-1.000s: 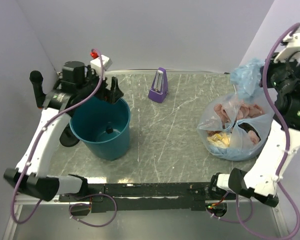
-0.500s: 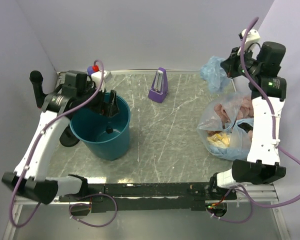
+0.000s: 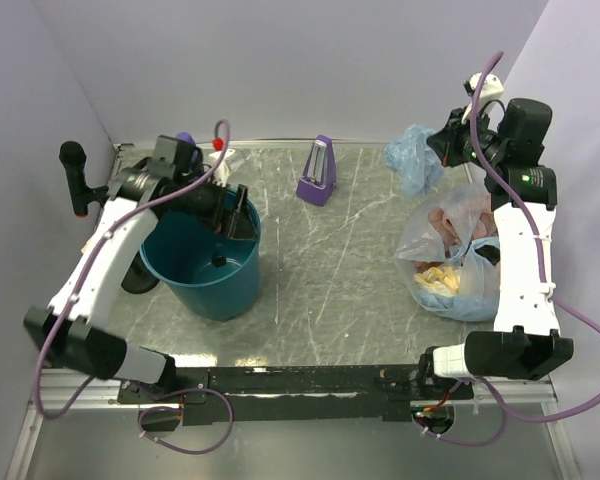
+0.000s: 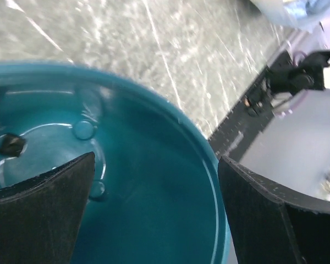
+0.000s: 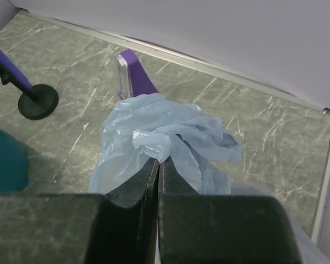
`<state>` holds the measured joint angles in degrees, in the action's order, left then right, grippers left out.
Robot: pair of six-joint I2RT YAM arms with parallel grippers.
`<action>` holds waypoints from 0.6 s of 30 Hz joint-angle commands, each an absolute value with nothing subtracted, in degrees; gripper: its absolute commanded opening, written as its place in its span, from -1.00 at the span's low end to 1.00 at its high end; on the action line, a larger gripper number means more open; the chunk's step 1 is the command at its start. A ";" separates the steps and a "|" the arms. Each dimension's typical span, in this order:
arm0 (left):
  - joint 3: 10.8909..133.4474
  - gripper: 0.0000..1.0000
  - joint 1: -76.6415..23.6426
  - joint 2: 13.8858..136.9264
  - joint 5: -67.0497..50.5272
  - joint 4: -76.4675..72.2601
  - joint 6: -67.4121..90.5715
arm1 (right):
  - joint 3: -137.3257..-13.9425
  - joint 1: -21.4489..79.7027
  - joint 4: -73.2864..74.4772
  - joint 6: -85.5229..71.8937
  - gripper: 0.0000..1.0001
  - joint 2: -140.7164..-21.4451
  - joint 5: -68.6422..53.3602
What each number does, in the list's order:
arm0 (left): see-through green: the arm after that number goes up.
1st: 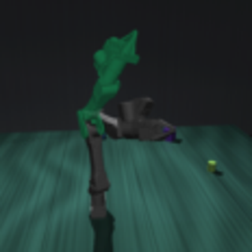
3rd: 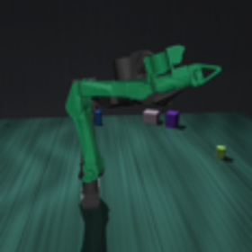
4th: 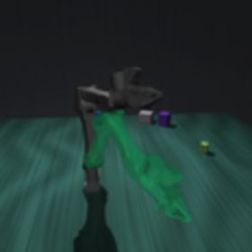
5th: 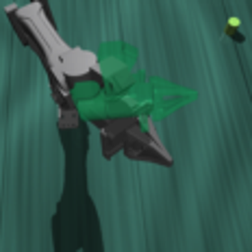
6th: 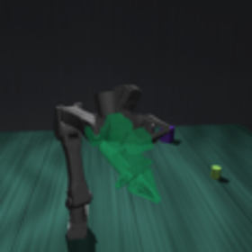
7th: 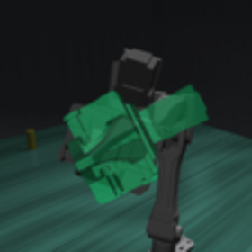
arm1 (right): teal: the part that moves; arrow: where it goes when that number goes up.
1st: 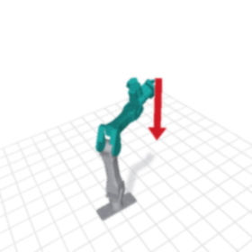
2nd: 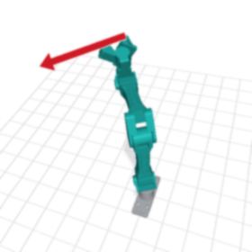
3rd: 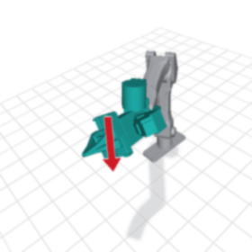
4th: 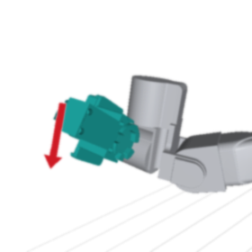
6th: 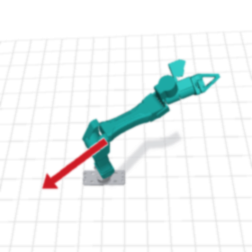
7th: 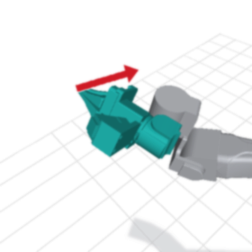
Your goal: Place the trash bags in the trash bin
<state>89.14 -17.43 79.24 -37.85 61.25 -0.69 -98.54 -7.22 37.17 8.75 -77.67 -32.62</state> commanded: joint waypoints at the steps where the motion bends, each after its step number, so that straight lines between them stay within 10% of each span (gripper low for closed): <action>1: 93.42 0.96 -19.59 84.80 -43.07 66.00 -4.13 | -96.07 -6.77 33.58 8.43 -1.00 -73.74 -32.78; 18: 103.97 0.74 -37.70 87.97 -14.68 78.64 -8.70 | -90.53 -6.77 31.12 9.23 -1.00 -70.75 -33.05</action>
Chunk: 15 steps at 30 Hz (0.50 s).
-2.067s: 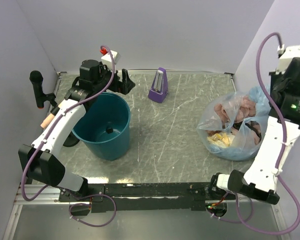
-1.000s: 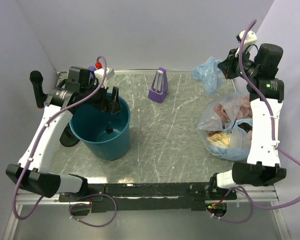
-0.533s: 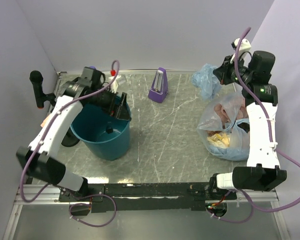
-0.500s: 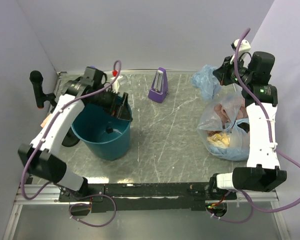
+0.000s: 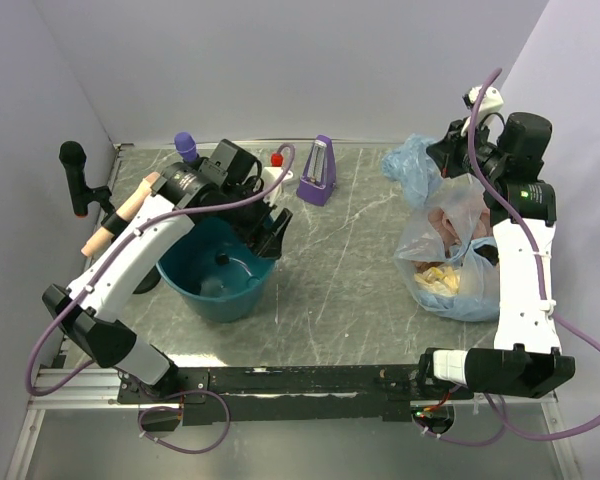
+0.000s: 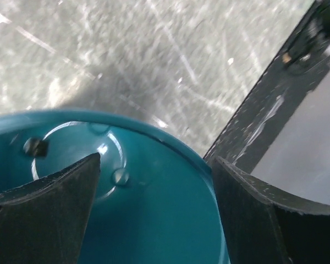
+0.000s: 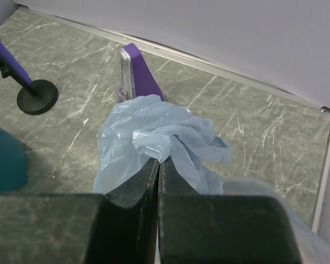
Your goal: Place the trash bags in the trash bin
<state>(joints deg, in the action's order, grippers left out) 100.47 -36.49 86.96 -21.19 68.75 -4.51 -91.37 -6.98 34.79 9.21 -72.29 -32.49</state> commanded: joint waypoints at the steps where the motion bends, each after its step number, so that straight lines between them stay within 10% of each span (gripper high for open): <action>1: 103.54 0.76 -38.23 87.89 -13.72 78.92 -7.74 | -90.53 -6.77 30.94 8.88 -1.00 -70.84 -33.05; 9: 95.98 0.63 -39.73 84.90 -8.71 78.75 -8.61 | -91.58 -6.68 29.36 5.71 -1.00 -72.16 -32.34; 15: 98.43 -0.32 -39.81 86.66 -8.78 78.92 -10.72 | -92.37 -6.68 30.58 7.20 -1.00 -71.54 -31.47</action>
